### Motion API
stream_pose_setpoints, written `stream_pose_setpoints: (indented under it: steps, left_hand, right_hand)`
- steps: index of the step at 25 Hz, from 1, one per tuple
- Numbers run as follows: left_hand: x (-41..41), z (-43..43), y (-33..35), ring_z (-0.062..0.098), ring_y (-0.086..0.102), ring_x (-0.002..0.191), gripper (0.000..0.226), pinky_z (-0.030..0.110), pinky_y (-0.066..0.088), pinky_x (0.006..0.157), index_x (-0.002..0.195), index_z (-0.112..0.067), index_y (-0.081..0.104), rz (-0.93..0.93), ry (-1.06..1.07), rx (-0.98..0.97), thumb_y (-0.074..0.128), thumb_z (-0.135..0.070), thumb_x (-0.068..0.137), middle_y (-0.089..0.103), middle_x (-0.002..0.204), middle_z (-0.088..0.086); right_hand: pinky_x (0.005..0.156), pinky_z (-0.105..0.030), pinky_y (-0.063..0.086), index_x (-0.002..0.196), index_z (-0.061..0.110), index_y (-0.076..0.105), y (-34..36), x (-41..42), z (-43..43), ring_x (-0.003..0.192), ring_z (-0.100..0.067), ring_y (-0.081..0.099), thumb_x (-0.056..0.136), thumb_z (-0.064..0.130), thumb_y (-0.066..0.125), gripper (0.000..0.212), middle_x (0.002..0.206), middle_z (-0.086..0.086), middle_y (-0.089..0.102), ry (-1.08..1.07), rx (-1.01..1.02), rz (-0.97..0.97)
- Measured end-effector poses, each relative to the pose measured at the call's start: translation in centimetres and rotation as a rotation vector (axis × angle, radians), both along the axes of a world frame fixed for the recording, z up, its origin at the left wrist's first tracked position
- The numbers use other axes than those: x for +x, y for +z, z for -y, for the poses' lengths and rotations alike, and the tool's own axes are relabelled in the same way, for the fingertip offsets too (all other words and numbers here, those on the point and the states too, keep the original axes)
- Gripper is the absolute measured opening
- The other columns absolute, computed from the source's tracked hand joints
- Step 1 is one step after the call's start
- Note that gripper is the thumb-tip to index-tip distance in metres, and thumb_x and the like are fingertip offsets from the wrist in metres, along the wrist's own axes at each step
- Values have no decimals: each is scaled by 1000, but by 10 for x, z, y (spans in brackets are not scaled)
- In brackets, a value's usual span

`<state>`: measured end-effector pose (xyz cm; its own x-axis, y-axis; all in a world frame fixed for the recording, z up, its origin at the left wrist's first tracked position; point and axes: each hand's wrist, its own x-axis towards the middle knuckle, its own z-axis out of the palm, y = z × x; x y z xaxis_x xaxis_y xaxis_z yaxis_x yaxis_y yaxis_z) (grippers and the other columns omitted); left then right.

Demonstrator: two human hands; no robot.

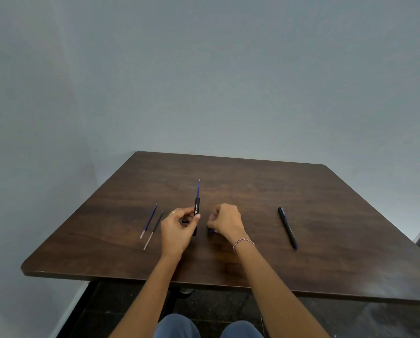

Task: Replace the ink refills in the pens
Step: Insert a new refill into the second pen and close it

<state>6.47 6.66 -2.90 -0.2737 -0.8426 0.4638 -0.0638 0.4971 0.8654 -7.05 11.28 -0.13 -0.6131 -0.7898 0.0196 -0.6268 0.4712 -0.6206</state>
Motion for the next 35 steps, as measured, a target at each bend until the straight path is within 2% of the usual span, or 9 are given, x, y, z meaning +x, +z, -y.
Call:
stream_pose_setpoints:
  steps: [3, 6, 10, 12, 15, 18, 21, 26, 35]
  left_hand:
    - [-2, -1, 0, -9, 60, 70, 21, 3, 43, 64, 95, -10, 72, 25, -73, 19, 75, -3, 76, 65, 77, -6]
    - [-4, -1, 0, -3, 61, 68, 20, 7, 46, 67, 93, -8, 74, 33, -134, 51, 75, -1, 75, 68, 77, -1]
    - [-3, -2, 1, 4, 61, 68, 24, 10, 47, 68, 87, -21, 74, 64, -171, 30, 76, 0, 74, 68, 76, 1]
    - [-3, -3, 0, 3, 59, 67, 28, 9, 46, 66, 87, -25, 73, 107, -191, -9, 76, -1, 73, 66, 75, -3]
    - [-2, -4, 0, 2, 59, 70, 28, 8, 44, 65, 90, -24, 75, 177, -218, -49, 77, -2, 72, 64, 75, -9]
    - [-2, -5, 2, 3, 58, 74, 28, 7, 43, 65, 90, -22, 76, 225, -221, -92, 78, -2, 71, 63, 76, -9]
    - [-2, -6, 4, -1, 57, 78, 27, 6, 42, 64, 92, -21, 76, 263, -223, -129, 78, -3, 71, 63, 78, -10]
    - [-2, -7, 5, -3, 55, 72, 26, 6, 41, 61, 92, -20, 76, 284, -217, -122, 78, -4, 72, 62, 78, -9]
    - [-1, -9, 8, 6, 57, 70, 27, 9, 44, 63, 94, -22, 75, 307, -204, -121, 77, -6, 73, 64, 81, -6]
  right_hand:
    - [59, -19, 56, 97, 13, 66, -6, -15, -15, 51, -5, 62, 76, 10, 72, 22, 72, -4, 68, -122, -237, 287]
    - [53, -13, 53, 112, 9, 67, -11, -32, -30, 56, -6, 62, 85, 7, 68, 27, 83, -7, 70, -265, -507, 647]
    - [59, -16, 55, 114, 2, 66, -17, -39, -43, 59, -8, 63, 88, 3, 64, 26, 82, -8, 69, -217, -754, 823]
    - [61, -16, 55, 111, 5, 67, -18, -38, -48, 66, -11, 67, 86, 2, 66, 26, 85, -10, 71, -186, -867, 837]
    - [65, -15, 54, 101, 18, 70, -15, -38, -51, 81, -13, 68, 82, 5, 71, 23, 97, -11, 73, -183, -963, 795]
    - [79, -19, 54, 96, 27, 71, -13, -39, -53, 87, -4, 69, 80, 8, 73, 25, 102, -6, 73, -206, -1023, 787]
    - [92, -28, 51, 96, 31, 71, -14, -41, -54, 97, -6, 68, 79, 10, 73, 27, 105, -4, 73, -233, -1057, 788]
    - [94, -32, 51, 94, 32, 72, -15, -41, -51, 94, -5, 69, 78, 11, 75, 27, 96, 4, 75, -215, -1045, 764]
    - [90, -28, 52, 101, 24, 73, -21, -41, -47, 85, -5, 68, 78, 9, 75, 27, 82, 4, 73, -97, -1001, 716]
